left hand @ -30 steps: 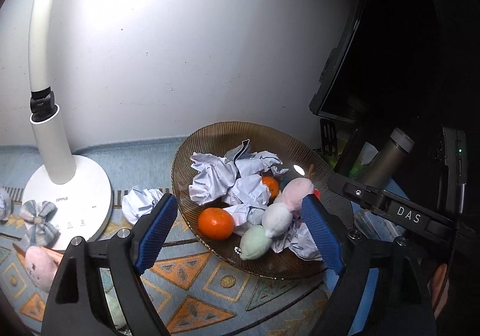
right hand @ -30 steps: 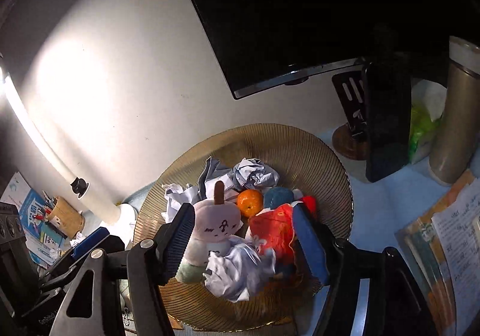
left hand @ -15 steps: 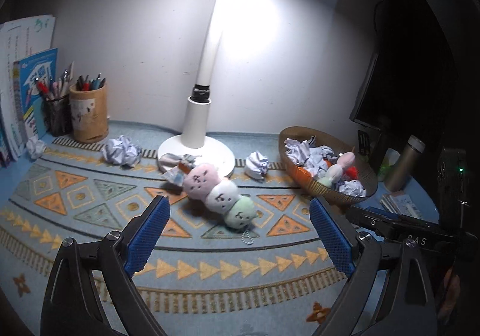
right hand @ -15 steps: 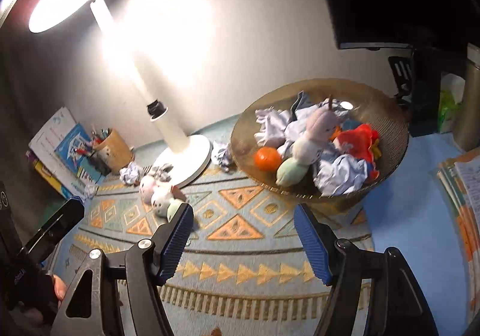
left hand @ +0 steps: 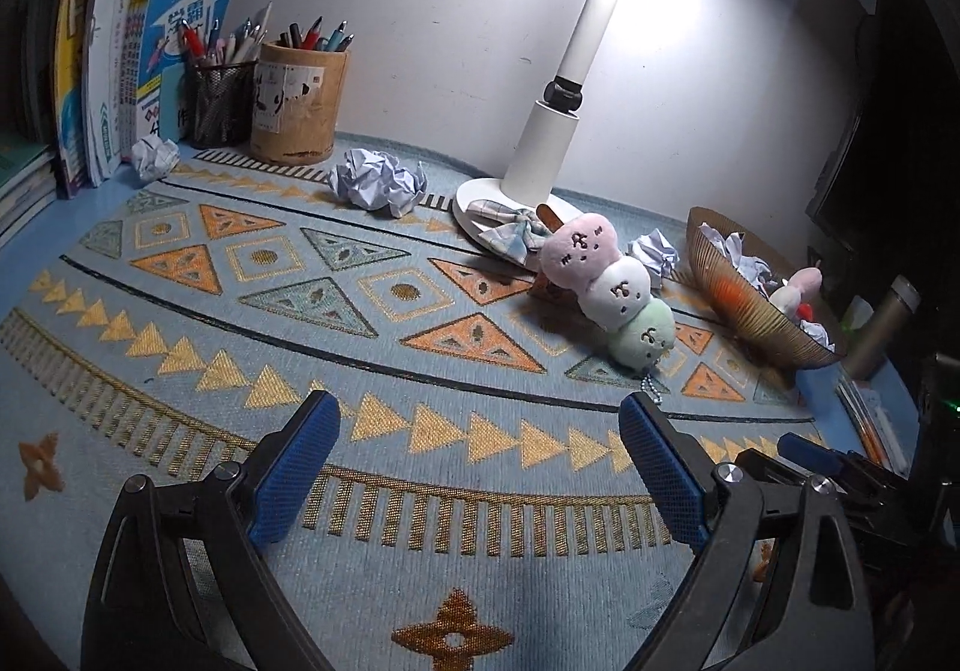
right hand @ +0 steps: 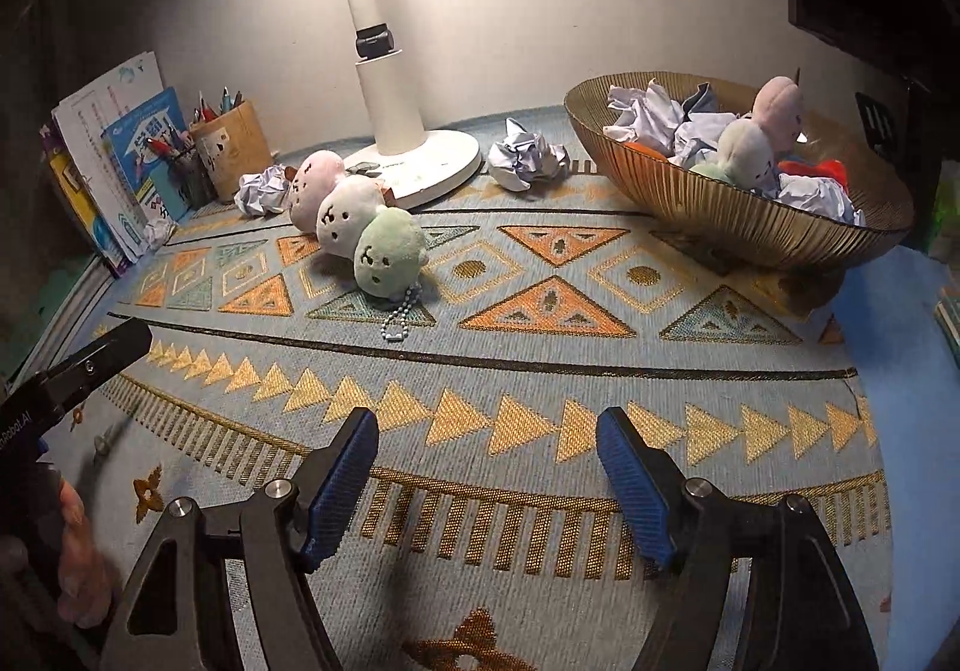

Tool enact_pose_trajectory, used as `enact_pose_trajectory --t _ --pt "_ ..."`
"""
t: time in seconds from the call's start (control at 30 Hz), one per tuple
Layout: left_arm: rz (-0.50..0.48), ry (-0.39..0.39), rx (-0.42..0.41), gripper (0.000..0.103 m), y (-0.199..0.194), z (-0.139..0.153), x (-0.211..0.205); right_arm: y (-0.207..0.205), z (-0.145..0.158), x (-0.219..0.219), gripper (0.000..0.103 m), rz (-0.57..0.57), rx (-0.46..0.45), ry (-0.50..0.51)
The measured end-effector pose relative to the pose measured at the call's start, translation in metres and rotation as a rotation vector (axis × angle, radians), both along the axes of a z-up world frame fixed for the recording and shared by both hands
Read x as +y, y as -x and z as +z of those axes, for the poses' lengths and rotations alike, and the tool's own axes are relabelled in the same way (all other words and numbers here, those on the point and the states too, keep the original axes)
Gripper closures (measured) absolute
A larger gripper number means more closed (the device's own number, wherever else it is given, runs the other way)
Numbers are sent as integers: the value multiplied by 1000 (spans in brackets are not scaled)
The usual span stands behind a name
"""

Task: Organize objects
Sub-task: 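Withdraw both tools from the bowl back toward the rug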

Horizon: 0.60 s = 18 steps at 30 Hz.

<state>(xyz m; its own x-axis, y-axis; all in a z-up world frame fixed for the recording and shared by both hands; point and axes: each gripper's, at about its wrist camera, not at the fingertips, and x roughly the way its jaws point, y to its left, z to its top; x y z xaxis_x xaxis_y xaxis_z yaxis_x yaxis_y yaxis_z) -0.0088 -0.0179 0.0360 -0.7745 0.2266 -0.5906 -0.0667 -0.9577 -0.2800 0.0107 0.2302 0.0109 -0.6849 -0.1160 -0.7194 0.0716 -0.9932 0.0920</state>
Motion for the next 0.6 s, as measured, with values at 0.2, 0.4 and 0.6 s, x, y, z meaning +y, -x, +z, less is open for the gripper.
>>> enact_pose_trajectory --t 0.2,0.4,0.6 --pt "-6 51 16 9 -4 1 9 0 -1 -8 25 6 6 -50" --pt "10 64 21 9 -5 2 8 1 0 -7 25 6 10 -49" --pt "47 39 -21 9 0 3 -4 25 11 -3 25 65 -35 67"
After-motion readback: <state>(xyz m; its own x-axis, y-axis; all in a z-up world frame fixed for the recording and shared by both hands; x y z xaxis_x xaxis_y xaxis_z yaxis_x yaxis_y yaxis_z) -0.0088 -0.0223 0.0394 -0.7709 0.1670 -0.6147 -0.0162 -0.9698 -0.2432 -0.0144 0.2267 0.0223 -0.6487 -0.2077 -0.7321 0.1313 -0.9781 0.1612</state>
